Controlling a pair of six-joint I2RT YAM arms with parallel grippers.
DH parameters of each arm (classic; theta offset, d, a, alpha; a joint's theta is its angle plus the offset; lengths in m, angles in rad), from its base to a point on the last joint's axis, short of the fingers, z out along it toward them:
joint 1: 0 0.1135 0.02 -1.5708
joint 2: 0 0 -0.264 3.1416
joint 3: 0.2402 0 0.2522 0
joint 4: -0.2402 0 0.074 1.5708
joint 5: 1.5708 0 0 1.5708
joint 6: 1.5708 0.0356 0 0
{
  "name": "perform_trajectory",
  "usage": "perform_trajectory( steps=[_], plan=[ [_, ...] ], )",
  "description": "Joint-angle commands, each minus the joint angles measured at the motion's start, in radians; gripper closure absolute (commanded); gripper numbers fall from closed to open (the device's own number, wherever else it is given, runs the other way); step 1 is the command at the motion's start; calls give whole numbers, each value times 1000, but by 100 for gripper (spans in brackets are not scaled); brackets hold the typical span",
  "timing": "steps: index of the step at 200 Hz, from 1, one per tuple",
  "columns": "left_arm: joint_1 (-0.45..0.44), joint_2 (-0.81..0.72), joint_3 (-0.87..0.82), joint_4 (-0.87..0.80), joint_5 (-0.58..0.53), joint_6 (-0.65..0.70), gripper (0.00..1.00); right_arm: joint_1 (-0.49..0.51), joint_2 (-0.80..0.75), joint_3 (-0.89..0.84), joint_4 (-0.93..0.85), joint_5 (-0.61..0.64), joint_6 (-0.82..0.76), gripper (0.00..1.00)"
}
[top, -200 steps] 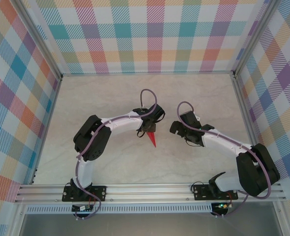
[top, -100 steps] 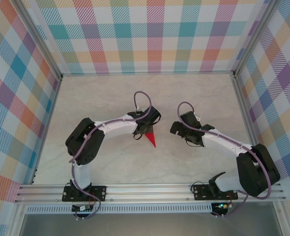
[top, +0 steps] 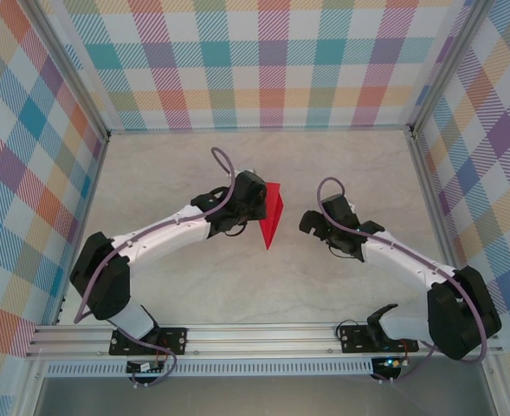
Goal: Fold a paper plane with a square sheet of paper (pick it up from the middle)
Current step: Move the paper plane to the top-center of the table.
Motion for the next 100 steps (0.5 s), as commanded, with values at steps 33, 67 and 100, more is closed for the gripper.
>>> perform_trajectory(
  steps=[33, 67, 100],
  plan=[
    [95, -1, -123, 317, 355, -74, 100, -5, -147, -39, -21, 55, 59, 0],
    [133, 94, -214, 545, 497, -165, 100, -5, -176, -23, -19, -26, -41, 0],
    [156, 185, -277, 727, 562, -251, 100, -4, -120, 6, 20, -166, -84, 18]
  ],
)
